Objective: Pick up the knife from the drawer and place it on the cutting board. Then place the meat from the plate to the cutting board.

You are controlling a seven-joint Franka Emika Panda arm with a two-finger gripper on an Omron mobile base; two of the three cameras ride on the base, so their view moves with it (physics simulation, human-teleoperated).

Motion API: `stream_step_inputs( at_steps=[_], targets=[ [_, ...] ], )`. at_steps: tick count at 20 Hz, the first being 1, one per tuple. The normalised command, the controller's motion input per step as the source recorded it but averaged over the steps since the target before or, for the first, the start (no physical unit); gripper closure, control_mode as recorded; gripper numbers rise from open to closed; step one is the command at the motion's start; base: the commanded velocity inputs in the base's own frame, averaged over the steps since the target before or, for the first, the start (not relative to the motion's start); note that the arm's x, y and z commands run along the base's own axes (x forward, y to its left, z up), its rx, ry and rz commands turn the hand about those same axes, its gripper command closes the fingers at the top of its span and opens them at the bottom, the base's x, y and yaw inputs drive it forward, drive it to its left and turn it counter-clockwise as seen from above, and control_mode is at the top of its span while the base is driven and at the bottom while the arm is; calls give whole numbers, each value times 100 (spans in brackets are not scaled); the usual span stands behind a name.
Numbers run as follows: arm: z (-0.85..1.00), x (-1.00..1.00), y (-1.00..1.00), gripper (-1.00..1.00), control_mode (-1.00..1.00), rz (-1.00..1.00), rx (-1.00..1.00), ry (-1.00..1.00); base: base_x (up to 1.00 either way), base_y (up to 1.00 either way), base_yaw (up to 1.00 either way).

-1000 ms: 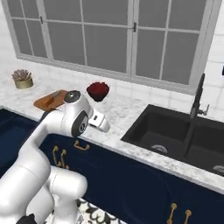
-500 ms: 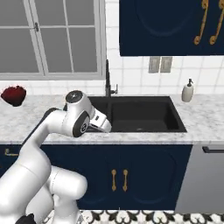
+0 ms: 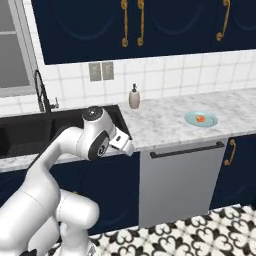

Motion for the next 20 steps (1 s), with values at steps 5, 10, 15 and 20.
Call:
stream_step_inputs(
  at_steps=[5,10,15,20],
  targets=[
    [0,0,0,-100,100,0,0,0,58,-100,17],
    [0,0,0,-100,100,0,0,0,79,-100,36],
    [0,0,0,-100,100,0,0,0,45,-100,32],
    [0,0,0,-100,100,0,0,0,32,-96,33]
  ],
)
